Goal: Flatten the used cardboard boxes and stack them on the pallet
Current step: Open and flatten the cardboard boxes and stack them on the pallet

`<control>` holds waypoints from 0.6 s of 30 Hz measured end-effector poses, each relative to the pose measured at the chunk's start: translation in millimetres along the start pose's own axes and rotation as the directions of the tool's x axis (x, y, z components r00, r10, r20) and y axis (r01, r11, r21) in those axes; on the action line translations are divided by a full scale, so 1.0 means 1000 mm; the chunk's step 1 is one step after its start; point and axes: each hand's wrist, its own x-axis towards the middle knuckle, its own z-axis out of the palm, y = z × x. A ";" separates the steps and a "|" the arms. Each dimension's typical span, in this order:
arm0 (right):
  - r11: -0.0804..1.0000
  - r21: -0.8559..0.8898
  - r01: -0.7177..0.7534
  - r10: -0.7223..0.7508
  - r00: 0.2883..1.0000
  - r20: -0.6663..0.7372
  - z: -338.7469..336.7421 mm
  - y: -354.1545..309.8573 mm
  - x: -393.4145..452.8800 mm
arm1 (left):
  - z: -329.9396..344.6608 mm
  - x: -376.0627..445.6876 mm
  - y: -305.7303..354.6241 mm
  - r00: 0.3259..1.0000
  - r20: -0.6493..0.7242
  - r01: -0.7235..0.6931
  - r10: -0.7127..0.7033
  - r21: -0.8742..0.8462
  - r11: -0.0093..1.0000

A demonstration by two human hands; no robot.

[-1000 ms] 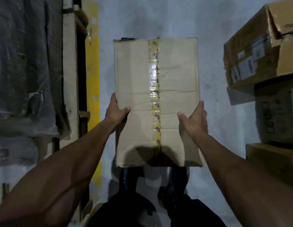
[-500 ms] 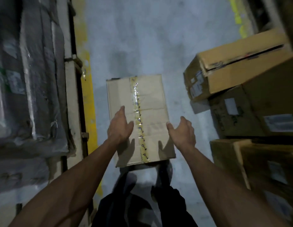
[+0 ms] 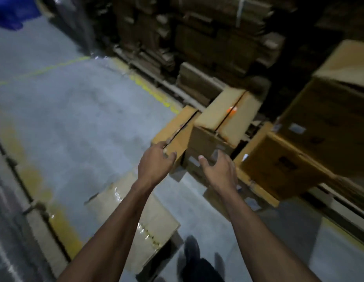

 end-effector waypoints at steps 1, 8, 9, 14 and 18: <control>1.000 0.017 -0.016 0.017 0.998 -0.056 -0.026 -0.001 -0.002 | -0.005 0.000 0.024 0.998 0.016 -0.062 0.062 0.027 0.998; 0.999 0.010 -0.044 0.045 0.946 -0.321 -0.165 0.011 -0.007 | -0.011 0.009 0.162 0.905 0.056 -0.424 0.422 0.183 0.887; 0.999 0.007 -0.041 0.041 0.936 -0.349 -0.182 0.016 -0.006 | -0.008 0.010 0.180 0.888 0.050 -0.458 0.457 0.196 0.867; 0.997 0.015 -0.070 0.070 0.900 -0.431 -0.264 0.059 0.017 | 0.021 0.025 0.270 0.808 0.061 -0.580 0.586 0.248 0.776; 0.996 0.001 -0.084 0.075 0.888 -0.453 -0.318 0.096 0.043 | 0.046 0.041 0.334 0.792 0.084 -0.608 0.605 0.212 0.765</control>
